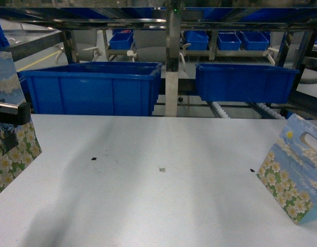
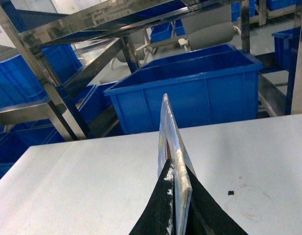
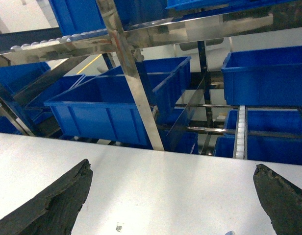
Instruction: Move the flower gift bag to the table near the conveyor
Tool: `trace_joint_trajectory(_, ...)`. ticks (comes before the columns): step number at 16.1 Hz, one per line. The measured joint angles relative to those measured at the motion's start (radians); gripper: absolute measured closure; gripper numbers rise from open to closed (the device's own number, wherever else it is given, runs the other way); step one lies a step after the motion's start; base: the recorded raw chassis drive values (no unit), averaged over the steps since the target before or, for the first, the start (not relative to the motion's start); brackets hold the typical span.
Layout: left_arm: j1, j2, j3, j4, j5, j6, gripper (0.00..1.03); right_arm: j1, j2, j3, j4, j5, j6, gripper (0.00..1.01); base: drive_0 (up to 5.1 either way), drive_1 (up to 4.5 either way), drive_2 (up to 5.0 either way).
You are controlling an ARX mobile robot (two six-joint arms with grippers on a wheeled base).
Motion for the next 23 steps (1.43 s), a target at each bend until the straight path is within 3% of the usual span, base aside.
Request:
trace_joint_trajectory(2, 0.001, 0.003, -0.002, 0.022, 0.006, -0.002, 1.01, 0.0, 0.0, 0.0, 0.0, 0.0, 0.0, 0.03, 0.0, 0.0, 0.0)
trace_joint_trajectory(5, 0.008, 0.338, 0.106, 0.105, 0.062, -0.069, 1.01, 0.0, 0.0, 0.0, 0.0, 0.0, 0.0, 0.03, 0.0, 0.0, 0.0)
trace_joint_trajectory(9, -0.063, 0.504, 0.331, 0.107, 0.077, -0.069, 1.01, 0.0, 0.0, 0.0, 0.0, 0.0, 0.0, 0.03, 0.0, 0.0, 0.0)
trace_joint_trajectory(13, -0.063, 0.692, 0.414, 0.111, 0.05, -0.092, 1.01, 0.0, 0.0, 0.0, 0.001, 0.0, 0.0, 0.03, 0.0, 0.0, 0.0)
trace_joint_trajectory(23, -0.07, 0.758, 0.405, 0.127, 0.026, -0.148, 1.01, 0.0, 0.0, 0.0, 0.0, 0.0, 0.0, 0.03, 0.0, 0.0, 0.0)
